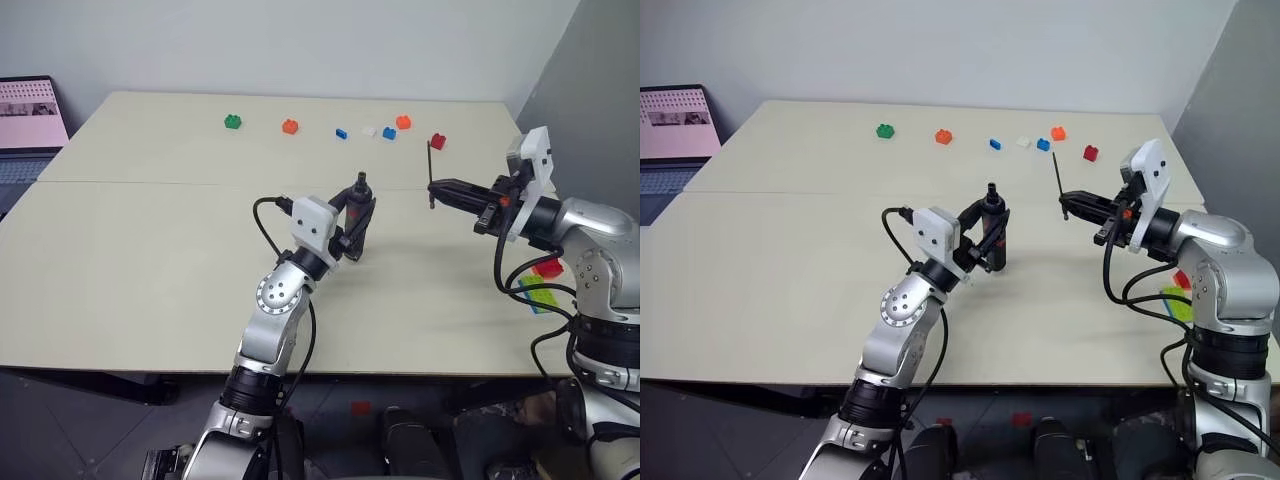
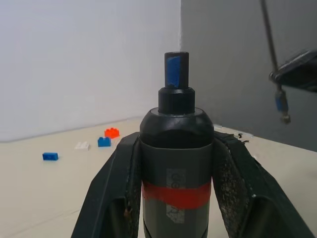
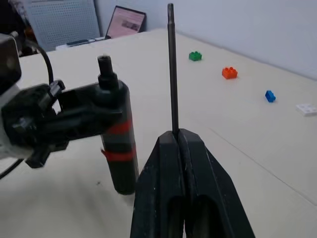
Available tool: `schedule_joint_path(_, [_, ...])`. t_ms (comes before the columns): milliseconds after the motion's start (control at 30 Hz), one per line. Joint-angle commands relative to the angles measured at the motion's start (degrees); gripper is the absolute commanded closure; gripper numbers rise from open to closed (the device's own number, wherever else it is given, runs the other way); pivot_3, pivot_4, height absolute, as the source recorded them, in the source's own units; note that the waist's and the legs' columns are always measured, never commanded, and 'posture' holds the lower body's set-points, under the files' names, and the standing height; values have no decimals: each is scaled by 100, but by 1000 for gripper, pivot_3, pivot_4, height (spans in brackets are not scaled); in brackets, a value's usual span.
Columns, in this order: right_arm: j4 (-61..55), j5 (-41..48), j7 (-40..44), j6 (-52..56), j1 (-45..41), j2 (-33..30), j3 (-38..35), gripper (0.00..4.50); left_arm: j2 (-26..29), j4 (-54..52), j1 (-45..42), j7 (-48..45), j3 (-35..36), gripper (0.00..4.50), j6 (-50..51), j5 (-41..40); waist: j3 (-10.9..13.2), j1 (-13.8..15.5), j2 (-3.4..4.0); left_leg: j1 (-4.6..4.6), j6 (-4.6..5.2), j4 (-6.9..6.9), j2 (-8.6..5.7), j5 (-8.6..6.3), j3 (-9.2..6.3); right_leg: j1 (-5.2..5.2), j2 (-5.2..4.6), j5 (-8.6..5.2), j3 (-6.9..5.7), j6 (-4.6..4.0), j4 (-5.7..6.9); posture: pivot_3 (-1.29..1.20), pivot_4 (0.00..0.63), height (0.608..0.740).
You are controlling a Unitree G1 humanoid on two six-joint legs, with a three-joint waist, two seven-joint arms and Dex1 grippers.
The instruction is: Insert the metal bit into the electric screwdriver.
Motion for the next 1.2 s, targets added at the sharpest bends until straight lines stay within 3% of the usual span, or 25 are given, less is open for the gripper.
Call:
schedule_joint_path(33, [-397,481,-447,177,-81,120,-194,4500,-110,-92,-160,-34,-48,2881,-247,-20,0,2,0,-1,0,-1,0,0,0,0,0,0,0,0,0,0,150,740])
schedule_joint_path(633, [-378,1472,-928,158,-206,34,39,4500,92,-349,-1,-682,-56,2881,-74,-320,0,2,0,-4,0,-5,0,0,-1,-1,0,-3,-1,-3,-4,0,150,740])
schedule_joint_path(933, [-447,2153,-798,135,-364,-65,5,4500,989,-995,-309,-1937,231,2881,1554,-1663,1,-6,1,-8,1,-7,2,-1,-1,-7,1,-5,-1,-6,-4,0,150,740])
schedule_joint_path(1200, [-424,2391,-560,-411,-311,221,111,4500,1322,-1187,-298,-2572,246,2881,1775,-2017,1,-9,2,-9,1,-11,3,-1,-1,-9,1,-6,-2,-7,-5,0,150,740])
